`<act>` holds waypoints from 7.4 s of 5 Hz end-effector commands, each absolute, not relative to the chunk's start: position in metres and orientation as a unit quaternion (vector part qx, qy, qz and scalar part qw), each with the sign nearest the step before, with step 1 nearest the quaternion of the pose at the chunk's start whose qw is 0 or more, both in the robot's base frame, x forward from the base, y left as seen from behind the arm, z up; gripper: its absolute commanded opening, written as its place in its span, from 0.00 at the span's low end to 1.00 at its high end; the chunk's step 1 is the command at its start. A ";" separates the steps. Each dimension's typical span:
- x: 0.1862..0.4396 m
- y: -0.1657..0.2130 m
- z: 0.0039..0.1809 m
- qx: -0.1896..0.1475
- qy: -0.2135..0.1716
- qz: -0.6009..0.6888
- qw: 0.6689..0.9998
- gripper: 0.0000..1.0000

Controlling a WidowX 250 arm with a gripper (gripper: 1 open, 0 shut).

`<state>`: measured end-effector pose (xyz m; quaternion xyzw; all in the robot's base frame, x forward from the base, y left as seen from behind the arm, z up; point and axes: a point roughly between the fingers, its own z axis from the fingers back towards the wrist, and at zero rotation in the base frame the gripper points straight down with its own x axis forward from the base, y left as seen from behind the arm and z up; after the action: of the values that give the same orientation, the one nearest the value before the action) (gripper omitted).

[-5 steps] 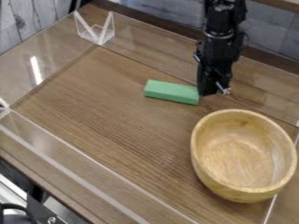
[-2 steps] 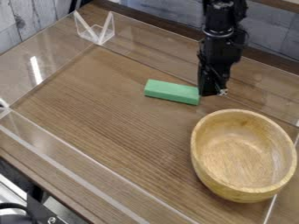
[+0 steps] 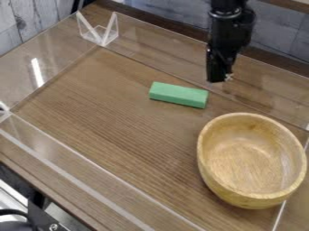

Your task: Put green object into wooden bowl

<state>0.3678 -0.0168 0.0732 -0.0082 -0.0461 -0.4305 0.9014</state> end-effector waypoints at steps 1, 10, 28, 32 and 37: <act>0.378 -0.009 0.085 0.002 -0.076 -0.396 0.915 1.00; 0.336 0.038 0.030 -0.040 -0.005 -0.530 0.847 0.00; 0.332 0.061 0.096 0.008 -0.046 -0.362 0.931 0.00; 0.334 0.067 0.070 0.002 -0.080 -0.399 0.913 0.00; 0.346 0.039 0.091 -0.003 -0.100 -0.406 0.908 0.00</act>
<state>0.3392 0.0368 0.0622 -0.0303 -0.0639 -0.4046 0.9118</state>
